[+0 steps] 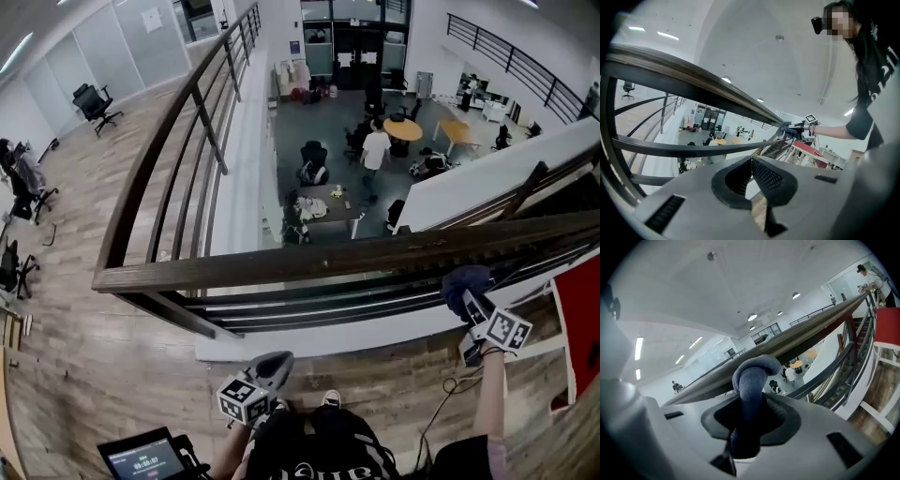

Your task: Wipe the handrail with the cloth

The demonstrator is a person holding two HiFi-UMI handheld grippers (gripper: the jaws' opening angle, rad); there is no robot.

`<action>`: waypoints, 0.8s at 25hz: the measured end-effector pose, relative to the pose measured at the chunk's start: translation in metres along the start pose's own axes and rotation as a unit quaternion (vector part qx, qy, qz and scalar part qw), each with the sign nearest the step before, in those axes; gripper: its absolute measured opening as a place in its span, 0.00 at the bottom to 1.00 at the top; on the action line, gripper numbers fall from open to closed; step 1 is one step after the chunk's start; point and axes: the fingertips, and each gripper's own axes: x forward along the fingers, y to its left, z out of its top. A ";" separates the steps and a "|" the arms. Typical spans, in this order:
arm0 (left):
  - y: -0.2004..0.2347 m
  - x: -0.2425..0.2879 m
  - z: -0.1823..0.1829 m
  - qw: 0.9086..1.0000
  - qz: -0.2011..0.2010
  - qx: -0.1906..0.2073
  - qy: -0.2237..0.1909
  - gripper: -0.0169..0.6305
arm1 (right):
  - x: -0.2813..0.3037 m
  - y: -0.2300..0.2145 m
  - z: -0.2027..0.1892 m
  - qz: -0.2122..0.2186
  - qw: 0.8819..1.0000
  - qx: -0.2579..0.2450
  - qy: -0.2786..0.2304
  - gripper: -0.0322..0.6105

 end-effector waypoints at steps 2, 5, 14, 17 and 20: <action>-0.002 -0.013 -0.002 1.000 -0.003 0.000 0.002 0.03 | 0.005 0.032 -0.030 0.013 1.000 -0.019 0.021 0.21; 0.006 -0.031 -0.014 1.000 -0.002 0.002 0.001 0.03 | 0.020 0.072 -0.080 0.024 0.998 -0.037 0.045 0.21; 0.086 -0.157 -0.027 1.000 0.027 -0.003 -0.008 0.03 | 0.091 0.315 -0.225 0.134 0.985 -0.007 0.109 0.21; 0.118 -0.194 -0.040 0.999 0.047 -0.011 -0.013 0.03 | 0.123 0.388 -0.274 0.170 0.975 -0.011 0.140 0.21; 0.146 -0.224 -0.048 0.997 0.063 -0.029 -0.017 0.03 | 0.156 0.454 -0.311 0.200 0.965 -0.021 0.167 0.21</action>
